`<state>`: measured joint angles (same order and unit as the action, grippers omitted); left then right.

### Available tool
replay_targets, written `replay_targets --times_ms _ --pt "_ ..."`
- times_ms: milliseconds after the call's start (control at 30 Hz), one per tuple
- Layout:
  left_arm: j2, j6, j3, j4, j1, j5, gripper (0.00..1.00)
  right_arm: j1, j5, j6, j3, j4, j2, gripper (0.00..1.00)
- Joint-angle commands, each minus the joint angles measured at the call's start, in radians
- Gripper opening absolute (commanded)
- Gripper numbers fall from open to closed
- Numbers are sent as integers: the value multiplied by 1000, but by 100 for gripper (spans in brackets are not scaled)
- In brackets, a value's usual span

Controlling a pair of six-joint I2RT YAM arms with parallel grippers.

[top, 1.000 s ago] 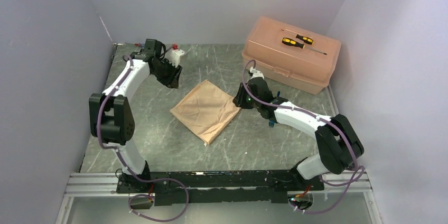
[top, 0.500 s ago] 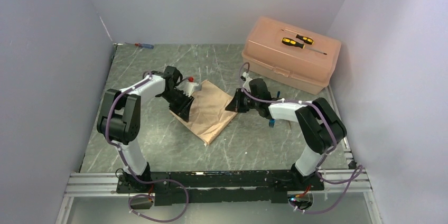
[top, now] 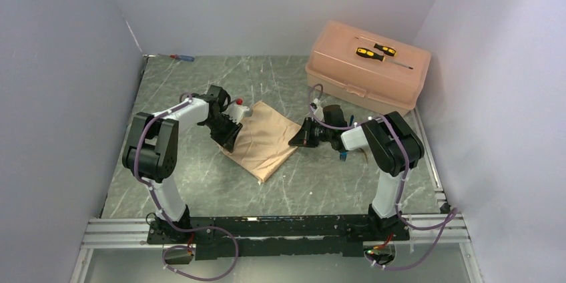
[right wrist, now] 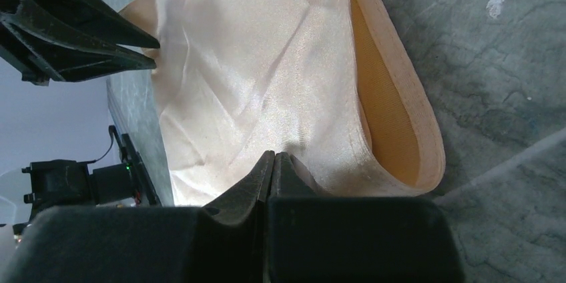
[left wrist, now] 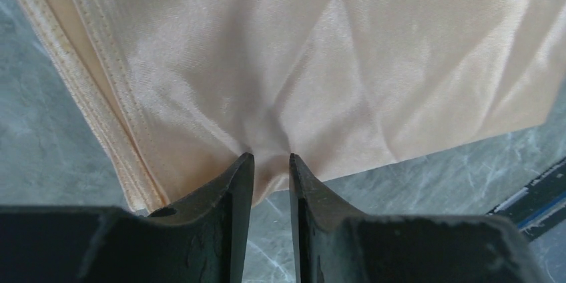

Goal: Fold the napkin into a case and place the utensils inside
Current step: Smooth out the square-folded napkin at the center of the board.

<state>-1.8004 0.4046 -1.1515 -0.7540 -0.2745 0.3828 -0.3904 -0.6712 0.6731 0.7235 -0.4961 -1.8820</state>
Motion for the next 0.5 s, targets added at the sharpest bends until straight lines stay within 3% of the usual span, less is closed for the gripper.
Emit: replay_targets --times_ms 0,167,267,467 --pt "6 -22 19 52 -1 -89 32 7 28 -38 -1 -27 0 0" --pt "43 -52 25 81 4 -88 32 -17 63 -55 2 16 73 0" --pt "52 -56 23 82 4 -72 33 -175 175 -137 81 177 155 1" --pt "31 -64 36 89 4 -52 33 -317 59 -46 105 28 86 0"
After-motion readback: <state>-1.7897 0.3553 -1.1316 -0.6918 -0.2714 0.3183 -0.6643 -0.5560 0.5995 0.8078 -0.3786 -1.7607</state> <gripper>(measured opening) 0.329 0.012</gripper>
